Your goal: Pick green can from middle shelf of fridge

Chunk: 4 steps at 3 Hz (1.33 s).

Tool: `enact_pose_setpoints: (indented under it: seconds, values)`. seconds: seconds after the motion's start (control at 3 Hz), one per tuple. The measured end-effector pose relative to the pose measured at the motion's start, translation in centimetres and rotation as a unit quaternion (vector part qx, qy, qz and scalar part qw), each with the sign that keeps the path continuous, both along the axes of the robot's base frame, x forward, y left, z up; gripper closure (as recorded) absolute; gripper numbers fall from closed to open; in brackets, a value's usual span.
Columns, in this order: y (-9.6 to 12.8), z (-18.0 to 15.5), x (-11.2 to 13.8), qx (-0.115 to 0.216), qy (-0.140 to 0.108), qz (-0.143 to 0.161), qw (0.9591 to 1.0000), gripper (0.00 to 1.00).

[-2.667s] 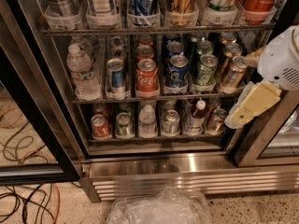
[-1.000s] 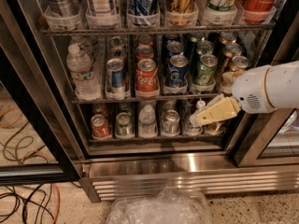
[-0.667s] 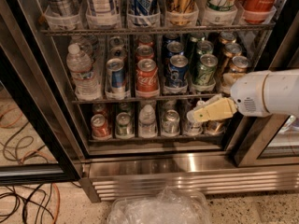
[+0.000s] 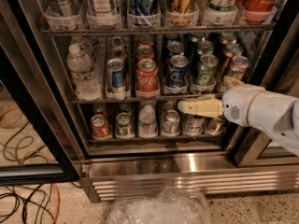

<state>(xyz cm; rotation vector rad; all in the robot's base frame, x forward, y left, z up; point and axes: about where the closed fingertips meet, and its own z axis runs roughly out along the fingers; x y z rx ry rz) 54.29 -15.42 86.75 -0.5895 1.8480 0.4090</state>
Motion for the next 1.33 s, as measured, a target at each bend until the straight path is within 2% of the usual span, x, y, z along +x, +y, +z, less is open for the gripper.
enact_pose_setpoints:
  seconds: [0.33,0.67,1.0,1.33]
  values:
    - [0.2,1.2,1.2,-0.002,-0.022,-0.024,0.9995,0.00]
    - [0.0,1.1,1.2,-0.002,-0.022,-0.025,0.9994,0.00]
    - [0.0,0.4,1.6,0.007,-0.024,-0.040,0.9989,0.00]
    - [-0.4,-1.9,2.3,0.028,-0.028,-0.079,0.9961,0.00]
